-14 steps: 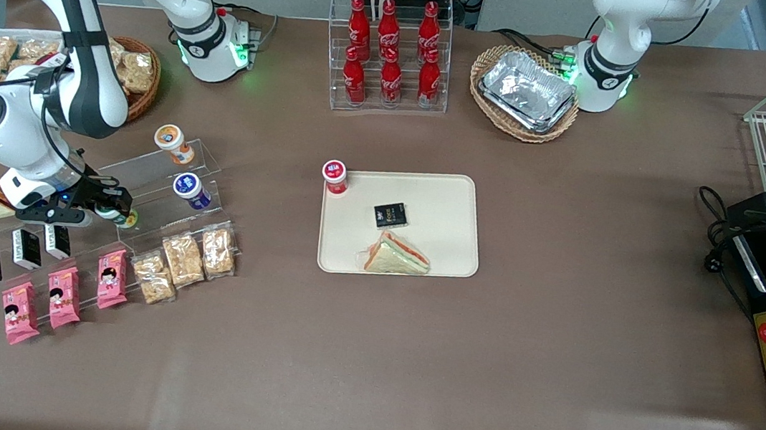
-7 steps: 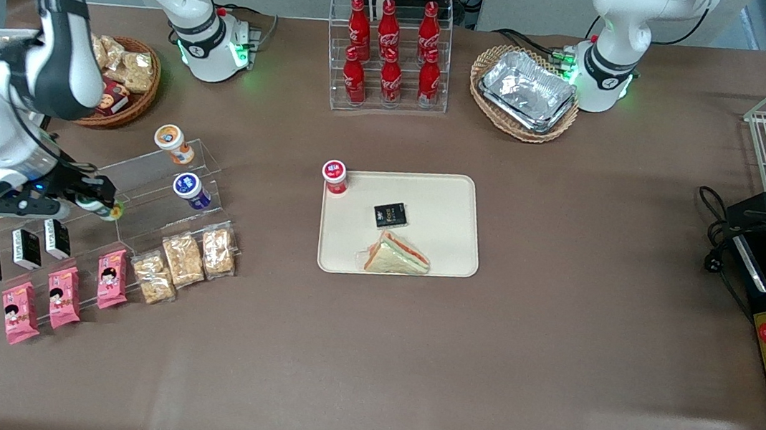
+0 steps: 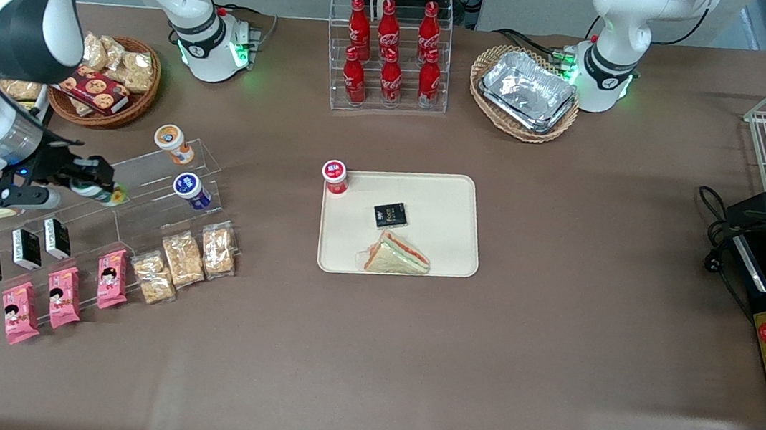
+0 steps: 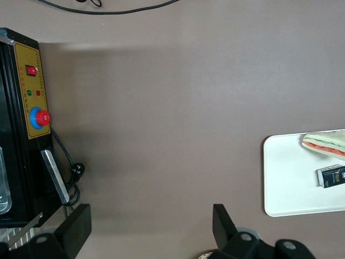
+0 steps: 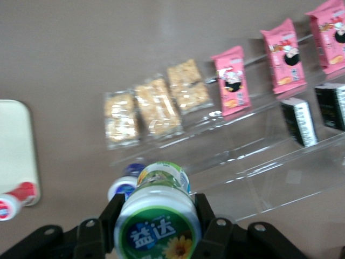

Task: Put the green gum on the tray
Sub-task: 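Lift the green gum bottle and carry it over the cream tray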

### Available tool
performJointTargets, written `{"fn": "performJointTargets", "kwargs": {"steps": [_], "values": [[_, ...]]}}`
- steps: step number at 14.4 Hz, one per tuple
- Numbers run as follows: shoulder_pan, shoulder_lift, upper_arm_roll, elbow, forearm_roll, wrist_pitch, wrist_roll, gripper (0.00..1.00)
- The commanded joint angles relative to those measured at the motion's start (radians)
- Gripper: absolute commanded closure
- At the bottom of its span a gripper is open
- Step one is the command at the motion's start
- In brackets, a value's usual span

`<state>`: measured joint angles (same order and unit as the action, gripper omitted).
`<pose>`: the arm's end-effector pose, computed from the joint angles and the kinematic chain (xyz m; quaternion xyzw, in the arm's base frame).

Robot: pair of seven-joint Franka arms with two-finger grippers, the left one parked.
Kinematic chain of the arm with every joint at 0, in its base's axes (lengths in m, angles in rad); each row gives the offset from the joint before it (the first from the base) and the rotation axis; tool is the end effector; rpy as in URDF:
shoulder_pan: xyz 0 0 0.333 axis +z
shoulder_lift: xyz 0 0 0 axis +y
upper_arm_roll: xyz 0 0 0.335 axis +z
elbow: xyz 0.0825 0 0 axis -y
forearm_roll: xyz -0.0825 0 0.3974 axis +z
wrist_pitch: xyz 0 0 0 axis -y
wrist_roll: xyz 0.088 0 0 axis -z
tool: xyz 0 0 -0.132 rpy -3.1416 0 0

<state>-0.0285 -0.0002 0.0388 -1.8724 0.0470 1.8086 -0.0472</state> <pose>0.5658 0.0109 0.4916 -0.9990 -0.0225 0.0314 0.0232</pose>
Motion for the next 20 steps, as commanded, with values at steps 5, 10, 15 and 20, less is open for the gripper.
{"fn": "performJointTargets", "kwargs": {"steps": [5,10,15,20], "values": [[0.197,0.037,0.171,0.162,0.024,-0.11,0.537,0.94],[0.445,0.121,0.184,0.167,0.016,-0.054,0.889,0.94],[0.568,0.227,0.184,0.115,0.016,0.139,1.027,0.96],[0.602,0.342,0.182,0.052,-0.007,0.331,1.041,1.0]]}}
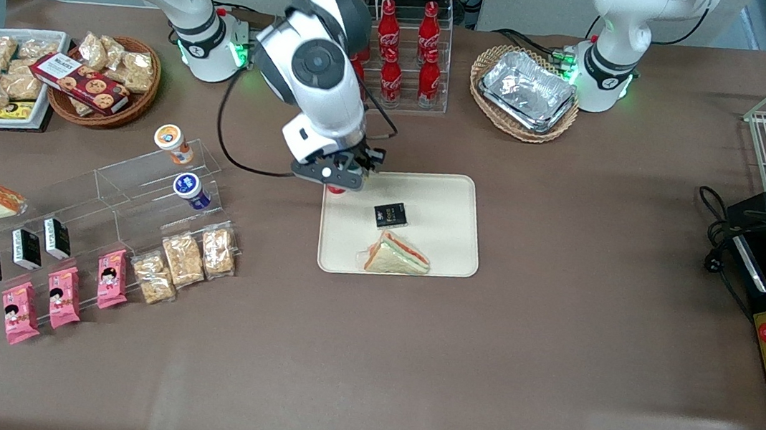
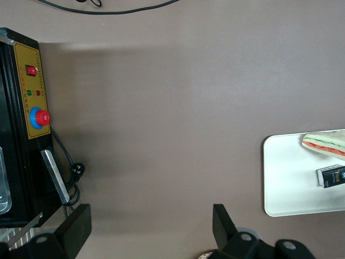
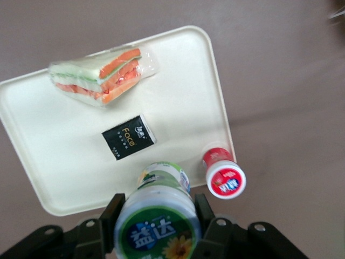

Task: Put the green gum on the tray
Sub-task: 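Lower the bottle onto the tray beside the red-capped bottle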

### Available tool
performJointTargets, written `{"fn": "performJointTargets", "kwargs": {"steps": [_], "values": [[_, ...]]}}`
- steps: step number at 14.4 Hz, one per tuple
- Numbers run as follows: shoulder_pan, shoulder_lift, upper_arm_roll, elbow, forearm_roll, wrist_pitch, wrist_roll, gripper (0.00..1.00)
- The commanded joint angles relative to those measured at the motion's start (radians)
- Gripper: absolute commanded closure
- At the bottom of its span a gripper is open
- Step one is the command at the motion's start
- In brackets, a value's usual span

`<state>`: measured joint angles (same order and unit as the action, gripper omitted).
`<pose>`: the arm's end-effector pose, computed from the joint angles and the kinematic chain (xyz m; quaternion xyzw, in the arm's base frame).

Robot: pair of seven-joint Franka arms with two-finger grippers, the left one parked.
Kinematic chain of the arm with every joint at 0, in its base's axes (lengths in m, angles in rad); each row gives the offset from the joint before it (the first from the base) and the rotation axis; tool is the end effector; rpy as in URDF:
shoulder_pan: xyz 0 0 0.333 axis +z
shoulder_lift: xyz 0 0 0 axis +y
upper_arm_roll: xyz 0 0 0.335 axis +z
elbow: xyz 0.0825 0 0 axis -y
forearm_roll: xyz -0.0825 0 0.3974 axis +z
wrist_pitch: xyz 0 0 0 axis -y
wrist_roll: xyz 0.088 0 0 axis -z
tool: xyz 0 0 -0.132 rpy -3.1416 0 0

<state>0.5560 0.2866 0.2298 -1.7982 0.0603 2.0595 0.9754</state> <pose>0.4588 0.4532 0.3782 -0.9918 0.1130 0.0512 0.0302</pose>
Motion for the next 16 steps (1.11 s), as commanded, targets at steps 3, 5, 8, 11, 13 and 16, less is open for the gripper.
{"fn": "performJointTargets", "kwargs": {"steps": [3,5,8,11,13,16], "values": [[0.038,0.118,-0.009,-0.027,-0.028,0.125,0.02,1.0],[0.039,0.15,-0.009,-0.075,-0.06,0.216,0.022,1.0],[0.044,0.166,-0.009,-0.154,-0.079,0.35,0.022,1.0],[0.059,0.186,-0.014,-0.174,-0.1,0.389,0.022,1.0],[0.061,0.203,-0.014,-0.174,-0.102,0.402,0.022,1.0],[0.059,0.207,-0.014,-0.188,-0.102,0.418,0.022,0.98]]}}
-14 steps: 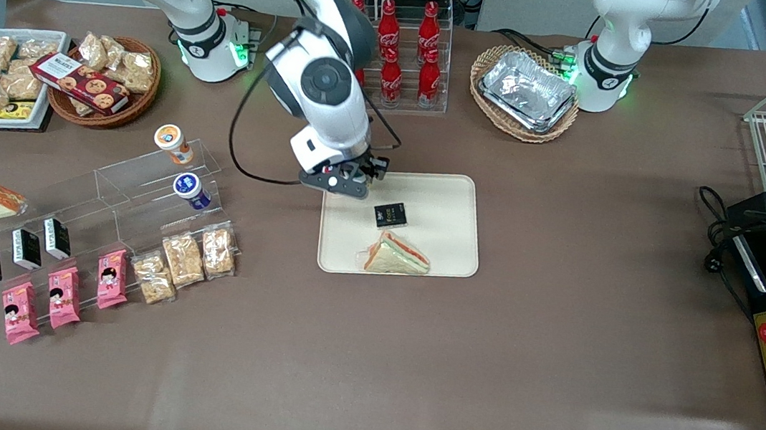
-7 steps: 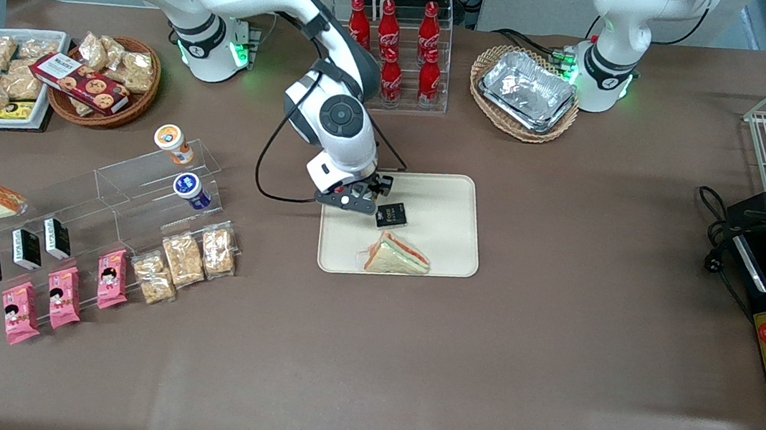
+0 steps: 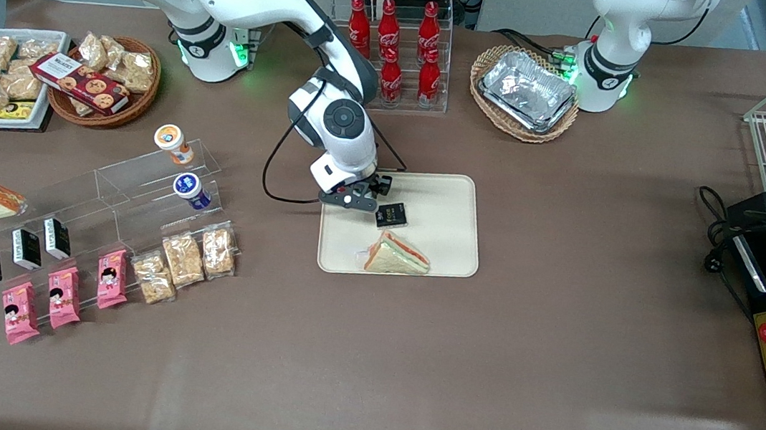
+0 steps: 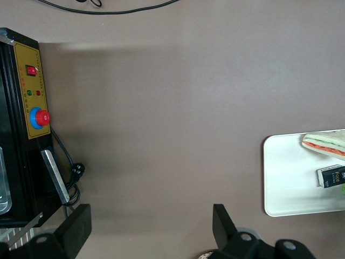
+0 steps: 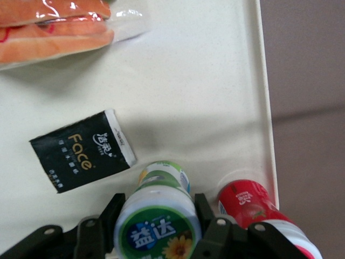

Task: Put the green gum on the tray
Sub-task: 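Lower the bottle onto the tray beside the red-capped bottle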

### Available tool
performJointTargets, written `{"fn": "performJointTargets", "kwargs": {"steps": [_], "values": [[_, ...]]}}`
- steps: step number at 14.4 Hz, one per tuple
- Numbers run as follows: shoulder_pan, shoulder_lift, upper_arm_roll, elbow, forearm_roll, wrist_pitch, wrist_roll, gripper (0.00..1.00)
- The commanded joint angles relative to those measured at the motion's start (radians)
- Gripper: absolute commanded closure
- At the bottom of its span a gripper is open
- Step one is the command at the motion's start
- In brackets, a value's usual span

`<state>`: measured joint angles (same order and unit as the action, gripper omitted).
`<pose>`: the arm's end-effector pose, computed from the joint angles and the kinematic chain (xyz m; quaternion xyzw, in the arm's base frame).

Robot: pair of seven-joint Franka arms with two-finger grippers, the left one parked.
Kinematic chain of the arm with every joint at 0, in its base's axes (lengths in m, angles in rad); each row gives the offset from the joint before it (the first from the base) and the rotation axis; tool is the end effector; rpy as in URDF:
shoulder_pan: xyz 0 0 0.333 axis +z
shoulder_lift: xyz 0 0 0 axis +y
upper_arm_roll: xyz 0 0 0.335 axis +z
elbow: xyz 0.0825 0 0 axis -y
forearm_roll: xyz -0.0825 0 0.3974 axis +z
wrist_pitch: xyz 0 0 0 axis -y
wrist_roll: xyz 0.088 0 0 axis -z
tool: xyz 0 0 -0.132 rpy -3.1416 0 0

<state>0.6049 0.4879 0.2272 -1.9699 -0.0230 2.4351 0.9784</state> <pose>0.4277 0.4645 0.2077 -0.9960 0.0768 0.0389 0.0242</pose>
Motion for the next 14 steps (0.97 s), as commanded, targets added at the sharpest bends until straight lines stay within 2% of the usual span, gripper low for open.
{"fn": "performJointTargets", "kwargs": {"steps": [1,2,3,4,5,10,14], "values": [[0.01,0.011,-0.011,-0.015,-0.018,0.042,0.019,0.81],[0.009,0.012,-0.011,-0.012,-0.018,0.042,0.017,0.55],[0.01,0.012,-0.012,-0.01,-0.018,0.042,0.017,0.48],[0.01,0.012,-0.012,-0.01,-0.018,0.042,0.017,0.29],[0.009,0.012,-0.012,-0.01,-0.018,0.042,0.019,0.0],[0.004,-0.024,-0.012,-0.006,-0.02,0.024,0.013,0.0],[0.0,-0.144,-0.012,0.023,-0.044,-0.12,0.008,0.0]]}}
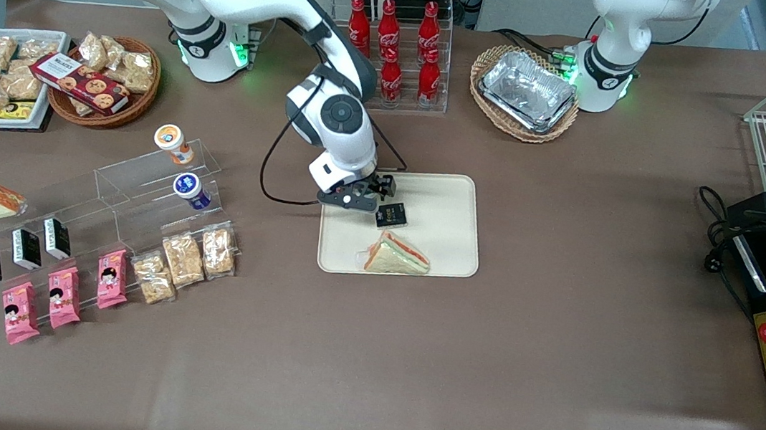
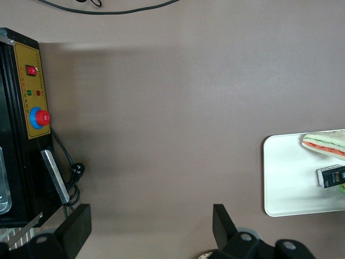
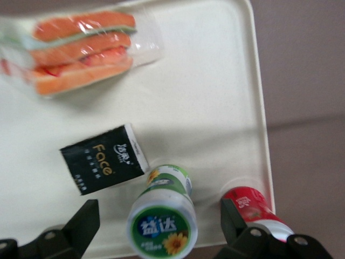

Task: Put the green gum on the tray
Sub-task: 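Lower the bottle onto the tray beside the red-capped bottle, then open the right gripper and withdraw it from the tray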

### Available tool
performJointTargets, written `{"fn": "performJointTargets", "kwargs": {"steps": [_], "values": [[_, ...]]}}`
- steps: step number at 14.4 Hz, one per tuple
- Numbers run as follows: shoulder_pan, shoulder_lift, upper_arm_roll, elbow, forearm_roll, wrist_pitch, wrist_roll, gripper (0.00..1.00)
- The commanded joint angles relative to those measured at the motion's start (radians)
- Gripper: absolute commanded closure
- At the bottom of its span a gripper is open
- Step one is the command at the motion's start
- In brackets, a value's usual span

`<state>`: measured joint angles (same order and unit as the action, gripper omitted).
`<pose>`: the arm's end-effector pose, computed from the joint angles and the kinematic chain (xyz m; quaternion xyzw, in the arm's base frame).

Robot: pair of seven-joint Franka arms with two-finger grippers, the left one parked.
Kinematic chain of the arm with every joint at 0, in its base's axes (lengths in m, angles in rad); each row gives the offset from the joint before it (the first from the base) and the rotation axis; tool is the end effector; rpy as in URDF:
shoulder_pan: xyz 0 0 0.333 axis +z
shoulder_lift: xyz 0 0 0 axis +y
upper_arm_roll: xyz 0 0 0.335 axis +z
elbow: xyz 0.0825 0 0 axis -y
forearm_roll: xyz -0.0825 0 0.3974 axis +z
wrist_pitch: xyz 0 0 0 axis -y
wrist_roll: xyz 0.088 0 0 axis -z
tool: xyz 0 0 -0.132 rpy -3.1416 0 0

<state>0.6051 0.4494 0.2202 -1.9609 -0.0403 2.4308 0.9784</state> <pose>0.4367 0.4657 0.2345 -0.9966 0.0727 0.0167 0.0336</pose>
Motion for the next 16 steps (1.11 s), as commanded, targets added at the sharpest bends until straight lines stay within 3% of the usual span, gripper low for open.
{"fn": "performJointTargets", "kwargs": {"steps": [1,5,16], "values": [[-0.005,-0.138,-0.01,0.052,-0.033,-0.181,0.002,0.0],[-0.057,-0.179,-0.032,0.258,-0.036,-0.432,-0.067,0.0],[-0.519,-0.392,-0.062,0.293,-0.033,-0.679,-0.812,0.0]]}}
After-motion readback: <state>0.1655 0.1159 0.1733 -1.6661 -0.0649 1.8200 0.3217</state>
